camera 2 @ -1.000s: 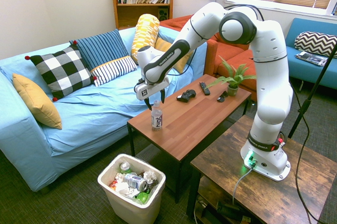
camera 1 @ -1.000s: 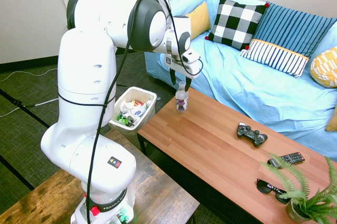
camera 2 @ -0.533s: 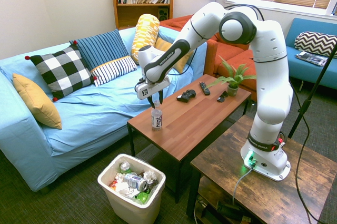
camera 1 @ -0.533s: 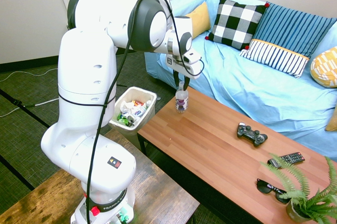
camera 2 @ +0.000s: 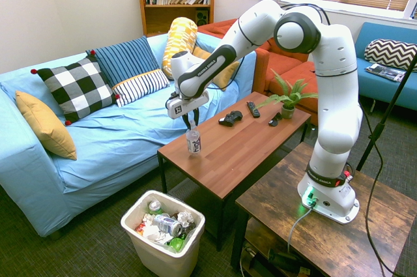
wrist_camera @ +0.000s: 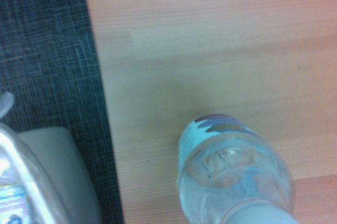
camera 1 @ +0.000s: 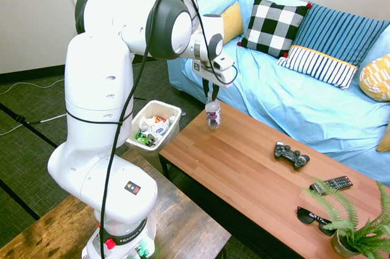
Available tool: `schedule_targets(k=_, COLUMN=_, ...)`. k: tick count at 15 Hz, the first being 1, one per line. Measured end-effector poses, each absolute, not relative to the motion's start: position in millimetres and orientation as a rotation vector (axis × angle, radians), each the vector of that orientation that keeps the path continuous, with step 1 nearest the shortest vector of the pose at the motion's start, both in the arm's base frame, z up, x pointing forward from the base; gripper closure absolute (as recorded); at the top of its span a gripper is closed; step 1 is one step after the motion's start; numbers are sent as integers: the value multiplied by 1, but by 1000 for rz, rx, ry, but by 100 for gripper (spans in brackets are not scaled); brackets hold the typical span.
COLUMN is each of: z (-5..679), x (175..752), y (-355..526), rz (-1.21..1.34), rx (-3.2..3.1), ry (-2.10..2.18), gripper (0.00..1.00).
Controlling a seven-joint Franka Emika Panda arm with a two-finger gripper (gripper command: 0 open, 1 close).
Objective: Throw the bottle in the trash bin
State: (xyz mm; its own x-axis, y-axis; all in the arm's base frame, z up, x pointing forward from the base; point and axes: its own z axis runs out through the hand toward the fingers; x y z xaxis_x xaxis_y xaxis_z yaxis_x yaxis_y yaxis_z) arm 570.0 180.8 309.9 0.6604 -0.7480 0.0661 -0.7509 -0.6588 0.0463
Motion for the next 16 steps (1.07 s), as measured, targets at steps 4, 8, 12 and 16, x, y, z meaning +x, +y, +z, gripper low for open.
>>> schedule_targets(k=4, z=360, x=527, y=288, rz=192, rx=2960, ry=-985, gripper=100)
schedule_targets(k=8, z=333, x=476, y=409, rz=225, rx=3010, ry=-743, gripper=100)
schedule_targets(k=12, z=254, x=457, y=467, rz=175, rx=2955, ry=-576, gripper=0)
schedule_targets(k=16, z=216, x=456, y=484, rz=159, rx=2911, ry=-534, gripper=0)
